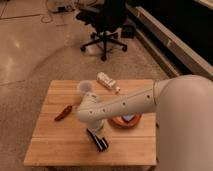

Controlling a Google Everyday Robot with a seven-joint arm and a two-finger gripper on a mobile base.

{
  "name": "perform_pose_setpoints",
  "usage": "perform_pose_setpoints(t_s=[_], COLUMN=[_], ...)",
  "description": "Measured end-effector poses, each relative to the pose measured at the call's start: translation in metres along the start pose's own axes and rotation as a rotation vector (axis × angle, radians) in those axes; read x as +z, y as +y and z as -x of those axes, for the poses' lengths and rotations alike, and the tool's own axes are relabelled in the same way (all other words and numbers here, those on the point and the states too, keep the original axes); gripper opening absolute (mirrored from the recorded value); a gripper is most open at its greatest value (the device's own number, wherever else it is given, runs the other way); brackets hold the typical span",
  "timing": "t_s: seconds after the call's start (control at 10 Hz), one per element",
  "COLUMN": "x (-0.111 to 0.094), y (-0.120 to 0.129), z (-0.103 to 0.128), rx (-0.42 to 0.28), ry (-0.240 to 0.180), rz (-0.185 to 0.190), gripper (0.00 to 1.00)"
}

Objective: Place the eraser in the ceramic cup

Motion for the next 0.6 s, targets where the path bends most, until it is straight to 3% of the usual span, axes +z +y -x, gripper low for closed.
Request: perform_pose_setpoints(t_s=[0.2,0.3,0.6], x=[-0.0037,-0.0047,-0.0053], y=[0.0027,0.0024,0.002], z=[-0.0017,-0.0015,-0.0001], rx=[0.008,0.007,-0.009], ry=[-0.002,-0.003,-0.004], rz=[0.003,0.003,-0.002], gripper=[0.71,0.77,0.8])
